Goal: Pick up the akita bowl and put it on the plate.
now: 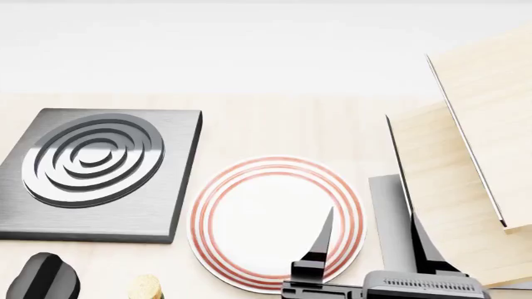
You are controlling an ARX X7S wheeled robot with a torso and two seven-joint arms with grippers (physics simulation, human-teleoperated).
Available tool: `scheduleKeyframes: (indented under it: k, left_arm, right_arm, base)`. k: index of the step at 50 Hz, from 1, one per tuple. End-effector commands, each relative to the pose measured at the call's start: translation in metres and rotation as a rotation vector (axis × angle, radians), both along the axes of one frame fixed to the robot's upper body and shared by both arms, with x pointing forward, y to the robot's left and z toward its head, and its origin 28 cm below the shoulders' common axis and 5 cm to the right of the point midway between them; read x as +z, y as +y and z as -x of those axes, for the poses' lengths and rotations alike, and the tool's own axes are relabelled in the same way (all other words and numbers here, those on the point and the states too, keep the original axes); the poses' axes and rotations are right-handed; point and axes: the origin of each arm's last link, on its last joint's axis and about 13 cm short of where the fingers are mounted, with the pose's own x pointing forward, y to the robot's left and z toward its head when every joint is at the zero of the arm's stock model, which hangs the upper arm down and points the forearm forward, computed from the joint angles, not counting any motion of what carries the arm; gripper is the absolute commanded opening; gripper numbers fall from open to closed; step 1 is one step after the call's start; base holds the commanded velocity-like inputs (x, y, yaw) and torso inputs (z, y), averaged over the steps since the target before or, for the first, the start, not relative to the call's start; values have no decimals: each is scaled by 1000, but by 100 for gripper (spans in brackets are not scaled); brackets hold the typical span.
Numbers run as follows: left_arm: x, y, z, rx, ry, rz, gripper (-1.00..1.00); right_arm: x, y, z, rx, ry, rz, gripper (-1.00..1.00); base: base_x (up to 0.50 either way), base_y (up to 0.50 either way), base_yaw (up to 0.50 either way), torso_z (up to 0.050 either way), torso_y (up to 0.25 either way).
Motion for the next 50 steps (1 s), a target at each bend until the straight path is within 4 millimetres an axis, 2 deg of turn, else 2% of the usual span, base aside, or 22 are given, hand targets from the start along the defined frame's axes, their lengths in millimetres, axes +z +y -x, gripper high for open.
scheduleKeyframes:
  k: [1, 26, 50]
  left_arm:
    - [-4, 2, -1, -1, 40, 2, 100]
    - [-12, 0, -6, -69, 129, 32, 100]
    - [-16, 5, -7, -42, 158, 68, 100]
  right_arm:
    - [0, 1, 0, 2, 2, 1, 100]
    - [-2, 1, 0, 4, 4, 1, 100]
    - [-3, 1, 0, 3, 9, 3, 100]
  base:
    - [0, 0, 0, 0, 0]
    - [0, 0, 0, 0, 0]
    - [0, 0, 0, 0, 0]
